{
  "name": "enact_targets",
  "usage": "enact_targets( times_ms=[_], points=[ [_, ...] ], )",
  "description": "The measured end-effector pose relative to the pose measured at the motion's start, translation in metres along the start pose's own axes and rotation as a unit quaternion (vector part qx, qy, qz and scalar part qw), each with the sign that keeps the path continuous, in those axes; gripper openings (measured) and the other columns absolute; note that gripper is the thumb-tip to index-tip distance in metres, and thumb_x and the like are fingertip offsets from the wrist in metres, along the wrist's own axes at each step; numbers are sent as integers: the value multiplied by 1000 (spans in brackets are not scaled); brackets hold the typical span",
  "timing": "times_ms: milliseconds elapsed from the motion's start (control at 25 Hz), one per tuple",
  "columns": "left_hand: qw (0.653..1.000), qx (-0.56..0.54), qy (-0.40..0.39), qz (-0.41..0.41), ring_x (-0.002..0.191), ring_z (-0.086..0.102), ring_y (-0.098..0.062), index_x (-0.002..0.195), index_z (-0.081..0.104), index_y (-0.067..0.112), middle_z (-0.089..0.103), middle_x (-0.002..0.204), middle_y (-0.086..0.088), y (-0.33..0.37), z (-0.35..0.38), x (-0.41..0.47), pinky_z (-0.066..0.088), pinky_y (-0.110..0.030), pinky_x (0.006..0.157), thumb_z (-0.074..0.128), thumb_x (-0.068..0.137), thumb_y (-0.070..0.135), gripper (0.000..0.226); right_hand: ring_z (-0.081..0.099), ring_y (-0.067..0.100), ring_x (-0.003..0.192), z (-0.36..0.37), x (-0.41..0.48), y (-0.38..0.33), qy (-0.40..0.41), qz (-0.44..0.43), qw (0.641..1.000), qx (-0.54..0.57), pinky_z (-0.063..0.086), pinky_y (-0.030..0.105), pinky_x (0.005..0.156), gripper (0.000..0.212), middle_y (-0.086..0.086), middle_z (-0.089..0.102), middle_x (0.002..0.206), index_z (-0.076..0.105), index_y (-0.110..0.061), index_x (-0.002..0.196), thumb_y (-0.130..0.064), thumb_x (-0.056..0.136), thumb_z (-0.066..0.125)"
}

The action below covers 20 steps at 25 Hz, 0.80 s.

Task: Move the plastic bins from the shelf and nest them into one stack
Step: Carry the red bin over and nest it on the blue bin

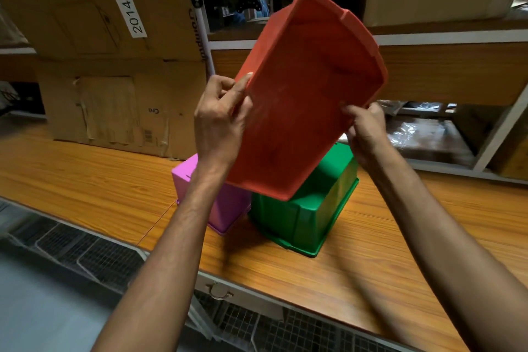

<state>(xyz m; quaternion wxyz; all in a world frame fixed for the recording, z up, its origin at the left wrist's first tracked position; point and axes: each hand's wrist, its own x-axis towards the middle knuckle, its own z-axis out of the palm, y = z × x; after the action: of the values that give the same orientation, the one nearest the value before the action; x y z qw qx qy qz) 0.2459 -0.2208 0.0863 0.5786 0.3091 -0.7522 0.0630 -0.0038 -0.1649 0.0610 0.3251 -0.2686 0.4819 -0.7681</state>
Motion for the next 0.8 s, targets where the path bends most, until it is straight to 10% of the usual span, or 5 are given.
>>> enact_targets(
  times_ms=[200,400,680,800],
  points=[
    [971,-119,63,-196,77,58,7,116,76,9,64,97,-2,-36,16,2,44,-10,77,67,96,22,26,62,15,118,2,-56,32,-82,-138,966,-201,52,41,104,55,-1,57,130,55,-30,140,-14,88,64],
    [835,-337,23,-435,79,56,-8,82,78,25,71,76,17,-93,41,-40,44,-35,82,70,88,36,15,41,21,134,41,-94,5,-101,-270,880,-379,36,41,117,76,3,46,140,44,-19,155,-23,83,68],
    [778,-429,-42,-457,80,67,-4,118,67,15,74,99,3,-79,20,-36,58,-23,76,57,103,12,19,52,23,119,56,-95,2,-42,-301,875,-377,44,38,106,55,5,54,126,57,-19,146,-22,92,62],
    [794,-381,-170,-442,53,60,5,132,61,22,71,87,9,-57,-1,-19,47,-12,44,52,103,9,33,62,11,99,41,-65,-15,-32,-214,920,-326,48,15,90,47,3,57,117,63,-15,139,-10,92,61]
  ],
)
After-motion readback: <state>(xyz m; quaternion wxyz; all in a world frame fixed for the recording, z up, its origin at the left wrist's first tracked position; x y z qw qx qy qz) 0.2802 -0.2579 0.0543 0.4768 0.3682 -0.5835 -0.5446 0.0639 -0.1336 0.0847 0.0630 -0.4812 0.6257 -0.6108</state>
